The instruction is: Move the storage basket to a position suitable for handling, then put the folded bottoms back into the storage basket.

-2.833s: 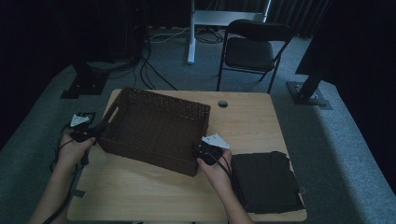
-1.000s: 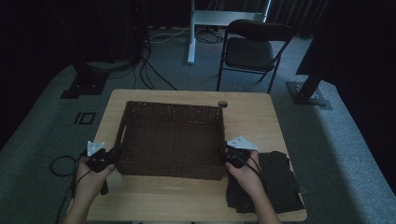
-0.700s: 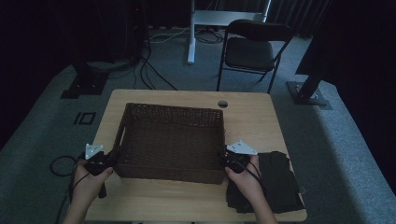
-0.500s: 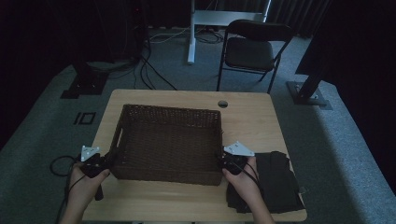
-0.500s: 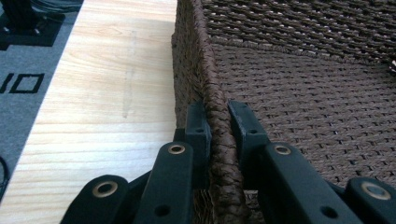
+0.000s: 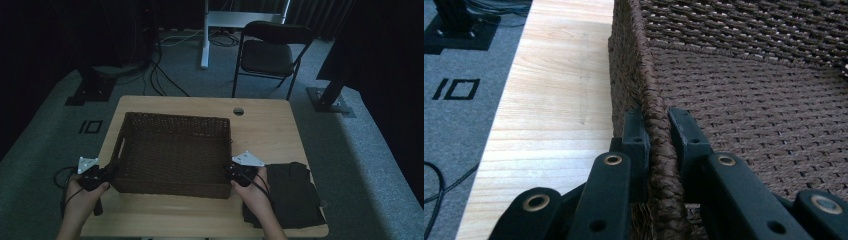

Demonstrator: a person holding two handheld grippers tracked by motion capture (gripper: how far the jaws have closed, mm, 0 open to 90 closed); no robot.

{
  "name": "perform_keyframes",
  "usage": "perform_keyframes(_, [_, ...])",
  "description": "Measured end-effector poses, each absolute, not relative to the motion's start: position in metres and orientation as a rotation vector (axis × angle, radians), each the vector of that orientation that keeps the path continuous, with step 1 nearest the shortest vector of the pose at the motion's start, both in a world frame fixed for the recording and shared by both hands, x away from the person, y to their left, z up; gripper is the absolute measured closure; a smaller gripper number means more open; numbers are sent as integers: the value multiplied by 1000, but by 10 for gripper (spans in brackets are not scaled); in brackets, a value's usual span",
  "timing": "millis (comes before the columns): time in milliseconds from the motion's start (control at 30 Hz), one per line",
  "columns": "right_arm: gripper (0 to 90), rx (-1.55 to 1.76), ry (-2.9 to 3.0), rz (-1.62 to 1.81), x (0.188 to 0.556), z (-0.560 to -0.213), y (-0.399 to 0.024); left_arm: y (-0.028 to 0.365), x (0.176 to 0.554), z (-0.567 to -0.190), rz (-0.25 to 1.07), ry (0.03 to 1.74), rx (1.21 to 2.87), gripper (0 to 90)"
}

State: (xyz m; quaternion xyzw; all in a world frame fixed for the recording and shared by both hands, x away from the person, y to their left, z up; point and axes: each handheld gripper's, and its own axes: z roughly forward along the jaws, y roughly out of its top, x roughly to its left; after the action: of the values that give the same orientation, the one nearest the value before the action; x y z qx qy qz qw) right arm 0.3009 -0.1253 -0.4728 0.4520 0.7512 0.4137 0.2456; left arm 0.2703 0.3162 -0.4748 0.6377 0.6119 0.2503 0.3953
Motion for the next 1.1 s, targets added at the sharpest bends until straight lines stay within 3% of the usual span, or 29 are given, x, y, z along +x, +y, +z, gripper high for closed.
perform_keyframes(433, [633,1255,2049,1148,294,-473,-123,320,263,-475,614,1522,1629,779])
perform_keyframes(567, [522,1282,2051,1238,298,-475,-129,325,267,-480,540,1402,1653,487])
perform_keyframes(600, [459,1283,2046,1249,299,-476,-132,325,268,-481,533,1392,1656,452])
perform_keyframes(767, [406,1269,2030,1273,302,-477,-134,326,272,-481,549,1402,1679,309])
perform_keyframes(867, [305,1243,2000,1286,304,-473,-135,328,272,-477,551,1402,1672,200])
perform_keyframes(1100, [199,1236,1969,1368,302,-452,-137,339,269,-455,649,1394,1651,197])
